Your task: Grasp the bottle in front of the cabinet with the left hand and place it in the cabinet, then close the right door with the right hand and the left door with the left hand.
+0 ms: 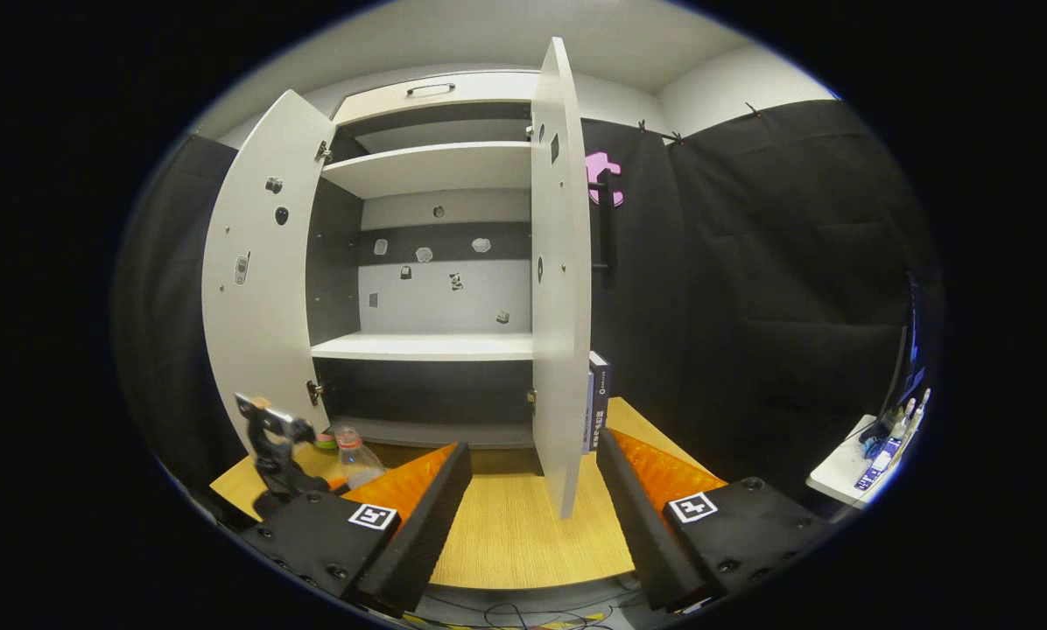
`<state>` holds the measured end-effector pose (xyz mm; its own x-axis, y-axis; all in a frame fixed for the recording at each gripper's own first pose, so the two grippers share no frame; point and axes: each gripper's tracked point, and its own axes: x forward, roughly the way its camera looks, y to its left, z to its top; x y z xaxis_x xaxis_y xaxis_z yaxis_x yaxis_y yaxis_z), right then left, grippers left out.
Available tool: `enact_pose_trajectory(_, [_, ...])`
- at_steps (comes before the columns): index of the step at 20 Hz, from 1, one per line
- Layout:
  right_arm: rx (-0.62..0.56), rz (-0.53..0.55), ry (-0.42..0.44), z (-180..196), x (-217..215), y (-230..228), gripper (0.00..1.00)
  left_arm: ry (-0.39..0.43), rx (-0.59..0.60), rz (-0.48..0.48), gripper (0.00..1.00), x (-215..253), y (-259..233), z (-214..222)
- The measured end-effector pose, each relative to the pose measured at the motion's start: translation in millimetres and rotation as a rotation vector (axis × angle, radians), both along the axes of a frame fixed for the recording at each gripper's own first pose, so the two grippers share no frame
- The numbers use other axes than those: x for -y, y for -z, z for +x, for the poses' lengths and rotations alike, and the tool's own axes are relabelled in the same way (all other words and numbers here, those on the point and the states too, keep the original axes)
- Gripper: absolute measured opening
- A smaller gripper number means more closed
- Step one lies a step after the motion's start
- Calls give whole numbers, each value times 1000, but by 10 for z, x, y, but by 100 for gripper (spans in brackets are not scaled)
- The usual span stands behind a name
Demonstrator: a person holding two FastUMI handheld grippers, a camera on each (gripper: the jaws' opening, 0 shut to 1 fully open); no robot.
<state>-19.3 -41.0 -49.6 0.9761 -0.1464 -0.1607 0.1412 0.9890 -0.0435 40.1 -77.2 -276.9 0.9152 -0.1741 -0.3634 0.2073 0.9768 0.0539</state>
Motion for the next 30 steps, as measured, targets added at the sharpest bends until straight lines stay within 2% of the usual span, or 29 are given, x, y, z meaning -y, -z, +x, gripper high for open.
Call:
enact_pose_trajectory(4, [7, 22, -12, 15, -12, 36, 97, -14, 0, -109, 69, -73, -720, -123])
enact_pose_trajectory(7, [7, 44, -18, 42, -2, 81, 97, 0, 23, -183, 69, -75, -1310, -44])
enact_pose_trajectory(11, [9, 79, -12, 35, 54, 125, 97, 12, 125, -181, 69, -89, -2162, 284])
enact_pose_trajectory(14, [12, 91, 13, -18, 125, 149, 97, 21, 198, -119, 68, -39, -2723, 631])
enact_pose_trajectory(16, [25, 79, 60, -79, 239, 130, 97, 59, 244, -98, 68, 99, -3023, 874])
enact_pose_trajectory(18, [46, 74, 136, -130, 380, 94, 97, 116, 252, -148, 68, 281, -3231, 1177])
enact_pose_trajectory(21, [64, 95, 261, -289, 564, 90, 97, 133, 226, -205, 68, 379, -3363, 1884])
enact_pose_trajectory(24, [73, 88, 389, -489, 780, 120, 97, 118, 193, -196, 69, 426, -3264, 2617])
enact_pose_trajectory(27, [83, 67, 506, -760, 982, 107, 97, 108, 139, -129, 68, 510, -2872, 3227])
enact_pose_trajectory(30, [90, 53, 619, -981, 1118, 121, 97, 86, 62, -102, 69, 585, -2386, 3574])
